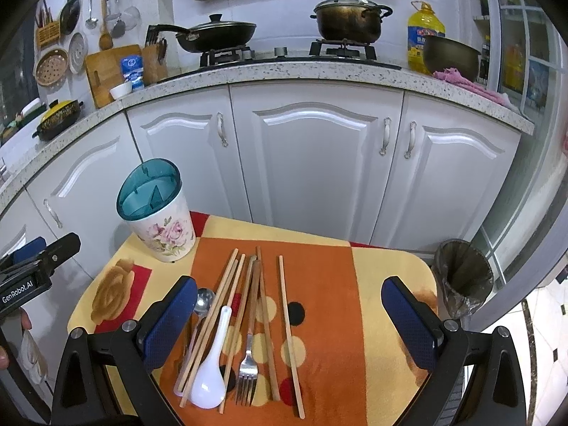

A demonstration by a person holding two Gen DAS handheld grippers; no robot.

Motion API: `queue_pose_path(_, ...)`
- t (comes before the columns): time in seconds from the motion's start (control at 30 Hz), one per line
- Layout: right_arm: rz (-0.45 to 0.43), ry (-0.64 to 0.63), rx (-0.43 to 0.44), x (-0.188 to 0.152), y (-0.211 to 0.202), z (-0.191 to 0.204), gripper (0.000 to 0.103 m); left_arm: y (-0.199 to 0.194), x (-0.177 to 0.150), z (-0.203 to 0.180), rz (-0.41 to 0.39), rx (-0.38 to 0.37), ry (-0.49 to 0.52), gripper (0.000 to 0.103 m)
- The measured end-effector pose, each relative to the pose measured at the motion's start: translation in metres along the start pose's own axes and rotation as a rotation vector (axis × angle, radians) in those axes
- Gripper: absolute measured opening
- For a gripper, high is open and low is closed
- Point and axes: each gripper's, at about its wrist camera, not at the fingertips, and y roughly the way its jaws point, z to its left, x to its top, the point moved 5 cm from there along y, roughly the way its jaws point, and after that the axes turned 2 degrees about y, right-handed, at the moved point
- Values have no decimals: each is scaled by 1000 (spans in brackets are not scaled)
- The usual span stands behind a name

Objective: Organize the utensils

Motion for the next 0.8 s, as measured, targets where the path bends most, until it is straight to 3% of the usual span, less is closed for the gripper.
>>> queue_pose_path(0.47, -2, -12, 1, -3, 2, 3, 103, 2, -4, -4, -11, 29, 16, 100)
queue_pose_path(0.8, 13, -14, 1, -8, 7, 0, 103, 9, -14, -13, 24, -6, 22, 100)
